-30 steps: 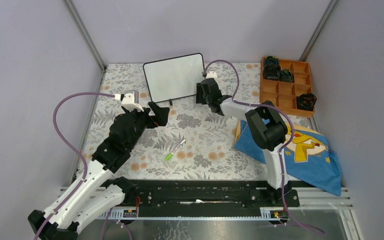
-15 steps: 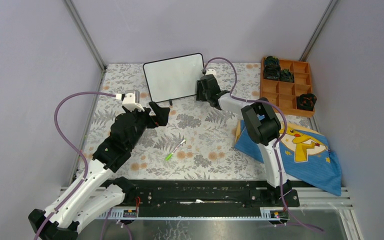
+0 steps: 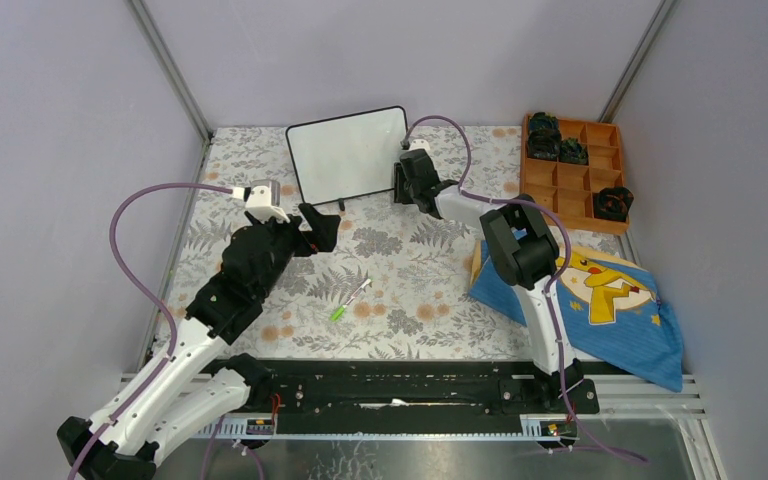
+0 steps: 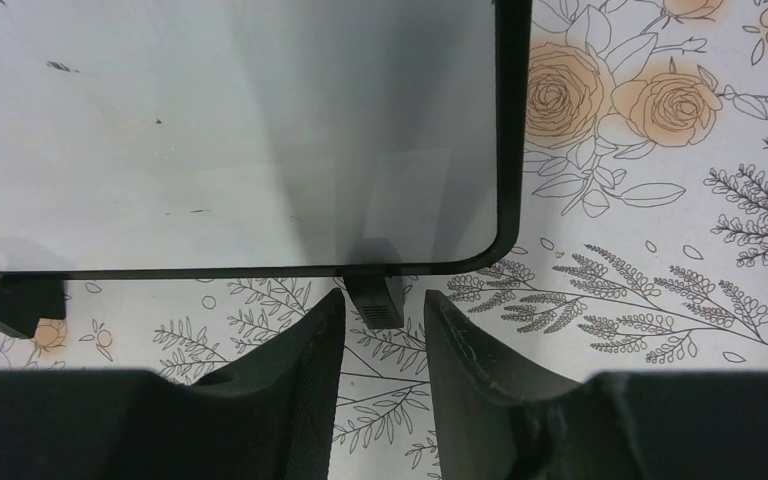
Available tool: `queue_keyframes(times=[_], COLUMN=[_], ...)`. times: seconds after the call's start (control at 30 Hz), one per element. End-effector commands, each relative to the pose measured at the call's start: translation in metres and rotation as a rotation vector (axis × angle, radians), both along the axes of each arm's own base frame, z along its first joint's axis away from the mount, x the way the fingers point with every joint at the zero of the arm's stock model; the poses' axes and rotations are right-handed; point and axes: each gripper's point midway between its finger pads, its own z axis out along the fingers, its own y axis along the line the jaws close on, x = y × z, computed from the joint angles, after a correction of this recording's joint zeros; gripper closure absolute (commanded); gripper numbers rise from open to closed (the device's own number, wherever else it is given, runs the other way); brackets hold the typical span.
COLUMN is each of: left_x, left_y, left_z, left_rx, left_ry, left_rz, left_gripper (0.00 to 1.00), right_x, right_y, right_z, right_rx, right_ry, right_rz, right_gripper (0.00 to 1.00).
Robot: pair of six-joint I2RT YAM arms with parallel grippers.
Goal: Write a sentence on the whiteboard
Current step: Move the whiteboard to the center of the board.
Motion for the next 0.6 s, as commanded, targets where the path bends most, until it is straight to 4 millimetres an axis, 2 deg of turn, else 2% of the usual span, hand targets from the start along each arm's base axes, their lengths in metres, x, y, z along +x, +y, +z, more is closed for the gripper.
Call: queue_keyframes(times=[0.0, 0.3, 0.57], left_x=[0.0028, 0.0035, 0.0028], left_y=[-0.0019, -0.0022, -0.001], left_z=[0.0121, 0.0116, 0.0118], left_rx=[-0.003, -0.001, 0.0], left_ry=[-0.047, -0.045, -0.047], left_rz=[-0.008, -0.007, -0.004], left_gripper=[0.01, 0.01, 0.01], right_x=[0.0097, 0.0094, 0.013], right_y=[0.0061, 0.0054, 0.0073], right_z=[0.0077, 0.0057, 0.006], right_rx=[0.006, -0.009, -0.004], right_ry=[-0.03, -0.033, -0.04], right_rz=[0.027, 0.038, 0.03], right_gripper=[0.6, 0.64, 0.62])
